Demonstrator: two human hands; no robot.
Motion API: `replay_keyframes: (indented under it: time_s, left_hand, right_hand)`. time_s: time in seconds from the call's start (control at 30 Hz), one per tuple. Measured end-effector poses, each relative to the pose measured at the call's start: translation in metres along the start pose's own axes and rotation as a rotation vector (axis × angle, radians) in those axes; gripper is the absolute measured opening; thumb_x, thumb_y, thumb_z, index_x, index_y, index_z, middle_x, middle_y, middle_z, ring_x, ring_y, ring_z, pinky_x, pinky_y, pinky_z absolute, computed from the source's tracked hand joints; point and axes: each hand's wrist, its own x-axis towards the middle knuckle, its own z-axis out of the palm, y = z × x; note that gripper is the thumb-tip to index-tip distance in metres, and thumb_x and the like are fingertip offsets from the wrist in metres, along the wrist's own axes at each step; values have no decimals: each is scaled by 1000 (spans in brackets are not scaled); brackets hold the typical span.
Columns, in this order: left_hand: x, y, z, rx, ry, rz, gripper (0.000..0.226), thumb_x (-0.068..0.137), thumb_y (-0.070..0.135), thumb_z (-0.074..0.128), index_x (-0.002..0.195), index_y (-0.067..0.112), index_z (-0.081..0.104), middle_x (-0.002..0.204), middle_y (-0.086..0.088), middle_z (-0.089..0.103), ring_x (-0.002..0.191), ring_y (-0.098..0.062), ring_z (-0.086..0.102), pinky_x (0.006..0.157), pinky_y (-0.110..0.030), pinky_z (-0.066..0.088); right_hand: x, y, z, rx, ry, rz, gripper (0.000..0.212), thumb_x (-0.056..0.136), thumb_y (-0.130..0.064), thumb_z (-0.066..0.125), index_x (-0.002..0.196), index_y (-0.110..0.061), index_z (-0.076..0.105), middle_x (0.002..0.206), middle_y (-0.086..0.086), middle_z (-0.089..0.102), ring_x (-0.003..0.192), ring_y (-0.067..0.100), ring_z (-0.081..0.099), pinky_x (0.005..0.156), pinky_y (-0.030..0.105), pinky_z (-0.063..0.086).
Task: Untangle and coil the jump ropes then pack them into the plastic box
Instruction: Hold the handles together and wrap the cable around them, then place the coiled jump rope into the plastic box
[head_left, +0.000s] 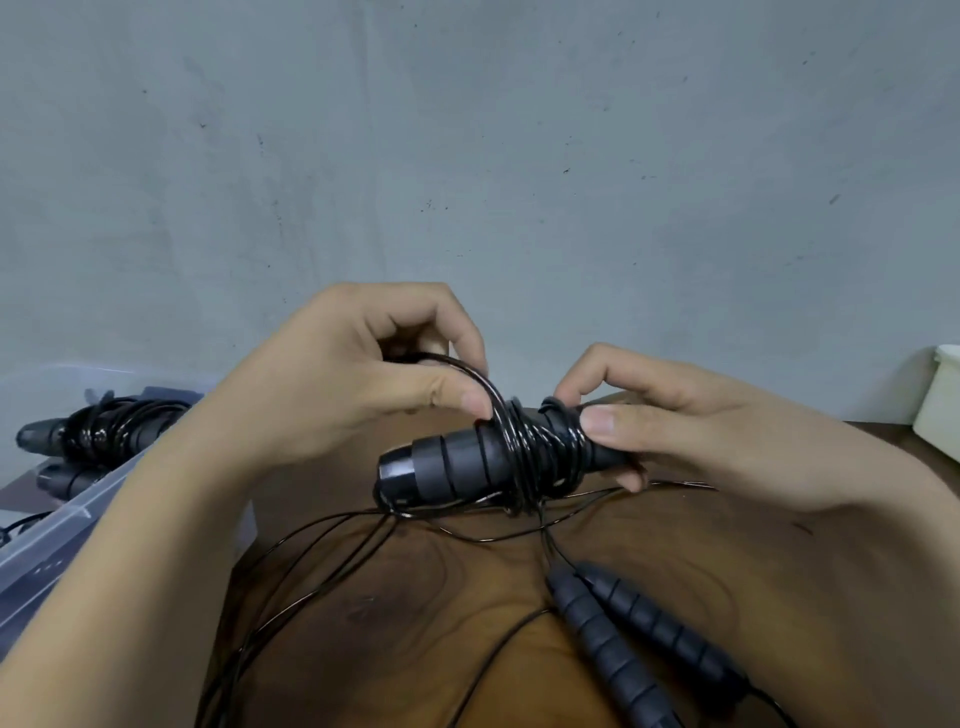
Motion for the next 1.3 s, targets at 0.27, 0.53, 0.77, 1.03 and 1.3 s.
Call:
replay_keyframes:
  time_s: [0.27, 0.53, 0.77, 1.03, 1.3]
  left_hand:
    - [7, -27, 19, -306, -15, 36, 43, 105, 35, 61, 91, -6, 57, 76, -34, 51, 63, -29, 49, 58, -34, 42]
    - [8, -13, 57, 26, 198, -263, 39, 98, 32, 42, 60, 21, 48, 59, -3, 55, 56, -6, 48, 59, -22, 41]
    - [11, -7, 60, -64, 1, -133, 23, 101, 39, 67, 85, 25, 60, 78, -5, 53, 73, -18, 50, 69, -24, 44]
    - [9, 1, 53, -654, 55, -167, 48, 93, 68, 64, 121, 31, 75, 125, 3, 68, 100, -15, 55, 73, -36, 40]
    - [-10, 9, 35, -508, 317, -321, 50, 95, 57, 65, 124, 18, 74, 123, -3, 76, 109, -13, 65, 85, -41, 42]
  right_hand:
    - [-7, 0, 1, 336, -13, -257, 24, 102, -37, 69, 113, -16, 62, 93, 3, 68, 76, 20, 52, 78, 31, 48]
    - [11, -3, 8, 461, 292, -455, 16, 101, -28, 55, 106, -24, 70, 102, 4, 70, 79, 22, 57, 76, 33, 52]
    - [19, -1, 15, 300, 477, -485, 27, 94, -49, 75, 115, -31, 70, 112, 14, 67, 92, 29, 62, 87, 39, 53]
    - [17, 2, 29, -90, 561, -439, 21, 101, -27, 69, 119, -31, 58, 115, -3, 70, 110, 27, 66, 97, 44, 55]
    - [31, 4, 61, -222, 678, -344, 57, 96, -35, 76, 134, -50, 36, 124, -22, 65, 119, 9, 64, 95, 21, 50]
